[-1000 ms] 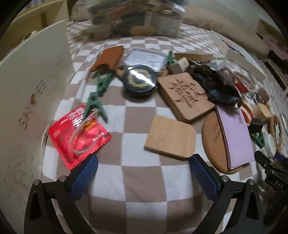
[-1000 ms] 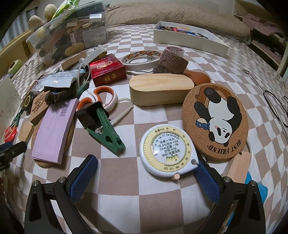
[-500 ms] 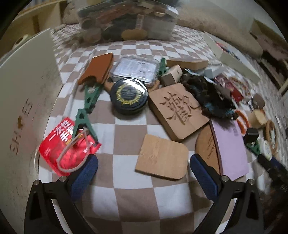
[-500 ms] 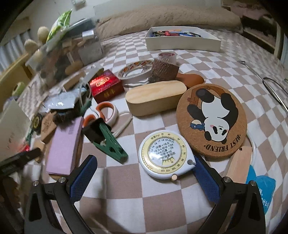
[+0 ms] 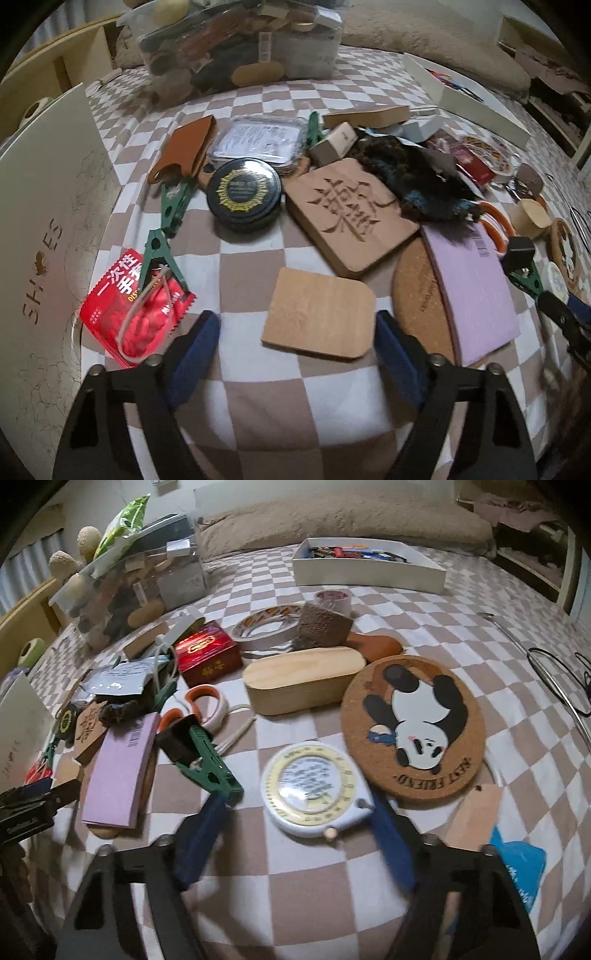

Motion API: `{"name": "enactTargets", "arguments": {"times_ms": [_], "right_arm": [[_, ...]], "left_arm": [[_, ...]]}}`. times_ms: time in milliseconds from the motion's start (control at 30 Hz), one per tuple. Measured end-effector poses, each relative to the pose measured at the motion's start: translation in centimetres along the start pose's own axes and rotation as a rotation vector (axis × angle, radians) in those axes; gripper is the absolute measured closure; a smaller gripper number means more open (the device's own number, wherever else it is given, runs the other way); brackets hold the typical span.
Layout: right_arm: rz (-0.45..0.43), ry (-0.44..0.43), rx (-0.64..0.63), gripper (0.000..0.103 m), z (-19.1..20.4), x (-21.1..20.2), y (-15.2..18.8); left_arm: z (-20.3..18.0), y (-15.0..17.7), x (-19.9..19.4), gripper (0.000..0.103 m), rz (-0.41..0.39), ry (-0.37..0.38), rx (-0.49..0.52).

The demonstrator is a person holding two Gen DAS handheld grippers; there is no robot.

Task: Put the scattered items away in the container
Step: 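Close the left tool on the wooden board while the right tool closes on the tape measure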

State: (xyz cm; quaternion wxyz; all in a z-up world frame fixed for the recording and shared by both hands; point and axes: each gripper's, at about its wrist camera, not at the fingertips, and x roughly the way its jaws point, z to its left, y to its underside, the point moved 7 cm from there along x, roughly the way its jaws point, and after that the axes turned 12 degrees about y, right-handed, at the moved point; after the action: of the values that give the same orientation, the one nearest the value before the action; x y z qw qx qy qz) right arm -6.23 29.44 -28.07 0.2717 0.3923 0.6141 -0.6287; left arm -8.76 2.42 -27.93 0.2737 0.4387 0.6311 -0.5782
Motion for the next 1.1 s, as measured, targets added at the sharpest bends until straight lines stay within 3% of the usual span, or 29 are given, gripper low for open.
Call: {"name": "enactTargets", "arguments": {"times_ms": [100, 267, 700, 1100], "right_arm": [[0.0, 0.023, -0.015, 0.044, -0.2, 0.1, -0.1], [-0.006, 0.046, -0.049, 0.044, 0.0, 0.2, -0.1], [0.001, -0.012, 0.027, 0.044, -0.7, -0.2, -0.5], [-0.106, -0.064, 0.076, 0.045, -1.4, -3.7, -2.2]], "left_arm": [[-0.6, 0.0, 0.0, 0.036, 0.0, 0.013, 0.017], [-1.0, 0.0, -0.1, 0.046, 0.0, 0.038, 0.03], [-0.8, 0.1, -0.9, 0.046, -0.017, 0.131, -0.04], [-1.1, 0.3, -3.5, 0.046, -0.068, 0.214, -0.095]]}}
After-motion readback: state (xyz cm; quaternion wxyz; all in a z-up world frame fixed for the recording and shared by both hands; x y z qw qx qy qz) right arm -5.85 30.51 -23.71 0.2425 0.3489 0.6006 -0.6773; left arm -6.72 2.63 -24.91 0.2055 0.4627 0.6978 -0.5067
